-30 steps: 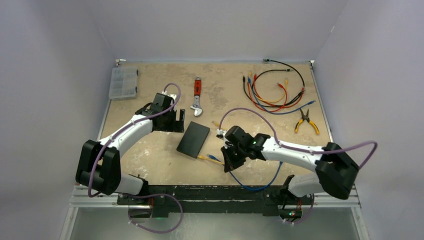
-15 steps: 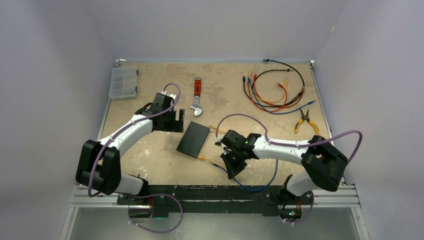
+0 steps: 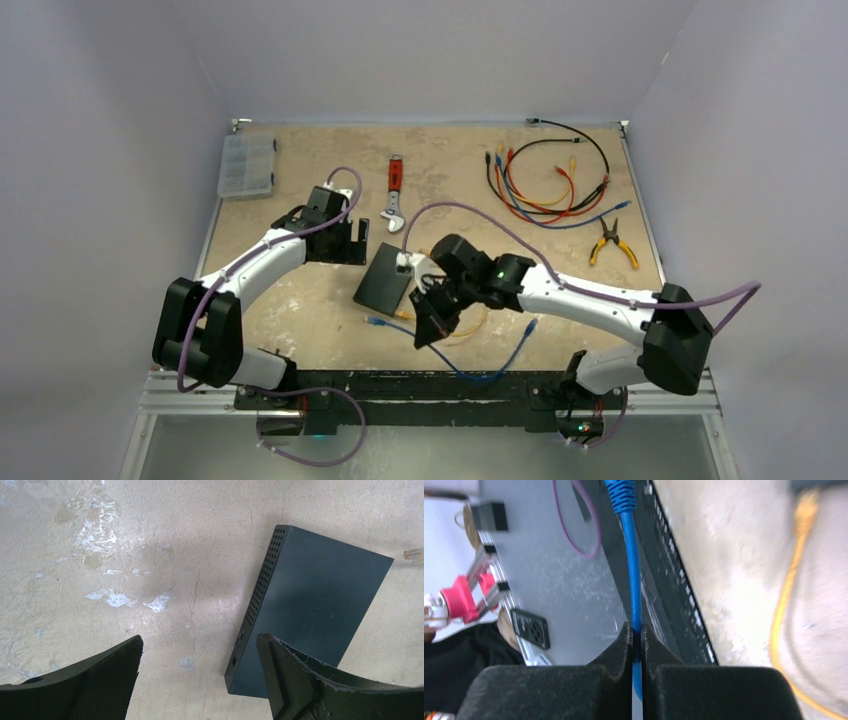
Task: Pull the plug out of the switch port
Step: Pick up the connector from the center of the board, then place the connector at the center of the board.
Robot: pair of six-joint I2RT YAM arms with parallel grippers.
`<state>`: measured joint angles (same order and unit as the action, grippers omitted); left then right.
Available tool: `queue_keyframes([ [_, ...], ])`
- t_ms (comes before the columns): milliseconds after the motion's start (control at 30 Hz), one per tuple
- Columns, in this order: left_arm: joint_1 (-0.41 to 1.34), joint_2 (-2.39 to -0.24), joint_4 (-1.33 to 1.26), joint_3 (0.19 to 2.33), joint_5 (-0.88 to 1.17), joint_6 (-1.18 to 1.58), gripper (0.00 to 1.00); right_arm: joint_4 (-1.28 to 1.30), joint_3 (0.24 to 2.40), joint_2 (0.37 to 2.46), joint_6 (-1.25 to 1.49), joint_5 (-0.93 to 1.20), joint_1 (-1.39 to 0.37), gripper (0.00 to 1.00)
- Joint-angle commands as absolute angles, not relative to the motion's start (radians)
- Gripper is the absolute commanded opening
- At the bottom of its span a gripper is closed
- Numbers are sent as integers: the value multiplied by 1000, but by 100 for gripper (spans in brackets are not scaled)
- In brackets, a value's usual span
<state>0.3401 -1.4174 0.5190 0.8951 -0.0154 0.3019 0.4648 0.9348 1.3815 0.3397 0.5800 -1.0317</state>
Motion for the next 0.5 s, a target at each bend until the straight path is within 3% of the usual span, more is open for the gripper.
queue_keyframes([
  [0, 331, -1403, 517, 927, -41, 288, 84, 401, 1050, 1329, 336, 565, -924, 0],
  [467, 331, -1354, 520, 926, -132, 304, 85, 492, 1329, 1288, 268, 126, -505, 0],
])
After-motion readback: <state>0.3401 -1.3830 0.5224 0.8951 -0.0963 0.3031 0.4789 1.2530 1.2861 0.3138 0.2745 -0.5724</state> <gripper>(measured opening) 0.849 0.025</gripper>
